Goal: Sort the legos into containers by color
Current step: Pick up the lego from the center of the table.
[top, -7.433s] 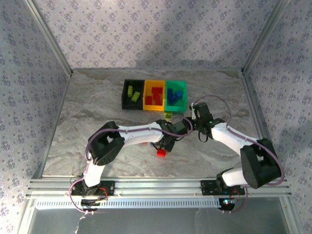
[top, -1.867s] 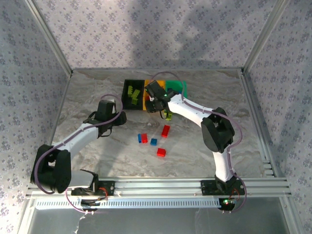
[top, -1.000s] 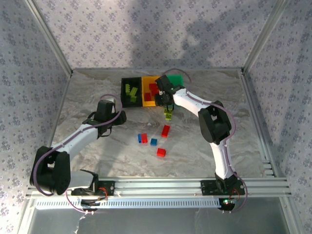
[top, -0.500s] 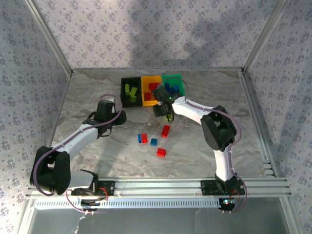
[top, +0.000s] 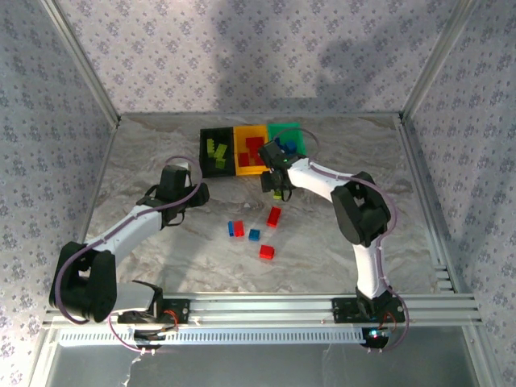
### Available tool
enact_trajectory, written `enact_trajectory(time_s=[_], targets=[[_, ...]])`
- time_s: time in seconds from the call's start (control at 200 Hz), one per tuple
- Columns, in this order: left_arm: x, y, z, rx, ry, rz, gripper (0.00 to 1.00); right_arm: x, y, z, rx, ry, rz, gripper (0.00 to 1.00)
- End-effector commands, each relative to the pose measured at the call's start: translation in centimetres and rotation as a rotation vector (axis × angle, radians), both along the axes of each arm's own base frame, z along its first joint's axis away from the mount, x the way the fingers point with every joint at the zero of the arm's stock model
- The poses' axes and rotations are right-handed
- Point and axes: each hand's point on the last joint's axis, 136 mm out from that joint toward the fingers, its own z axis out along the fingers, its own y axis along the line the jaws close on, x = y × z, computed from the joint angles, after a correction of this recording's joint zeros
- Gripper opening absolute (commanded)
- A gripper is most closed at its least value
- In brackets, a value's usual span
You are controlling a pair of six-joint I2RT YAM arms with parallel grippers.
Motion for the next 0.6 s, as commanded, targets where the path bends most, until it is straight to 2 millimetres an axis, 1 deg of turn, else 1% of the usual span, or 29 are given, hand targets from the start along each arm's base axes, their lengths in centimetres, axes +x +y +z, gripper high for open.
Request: enact_trajectory(time_s=[0.0,0.25,0.365,0.46,0.55,0.595], targets=[[0.1,0.1,0.3,-0.015,-0.013,0.01,0.64,0.4,-0.4,-0.8,-0.006,0.03,-0.058,0.63],[0.1,0.1,0.6,-0.016,-0.018,0.01,0.64,0.8,-0.6,-2.2,-0.011,0.049,-0.082,0.63],[0.1,0.1,0.6,-0.017,-0.019,0.01,0.64,1.0,-0.6,-2.5,-0.019,0.051,-0.078,0.61],[0.1,0.1,0.5,-0.017,-0.018,0.01,0.64,1.3,-0.3,-2.3,-0.021,0.044,-0.06,0.55],[0.1,0.1,0.5,-0.016,-0.016,0.01,0.64,1.4,0.1,-2.1,-0.03,0.037,-0.04,0.45],[0.0,0.1,0.4,-0.016,-0.016,0.01,0.64,1.4,0.2,-1.9,-0.038,0.034,-0.028,0.41]])
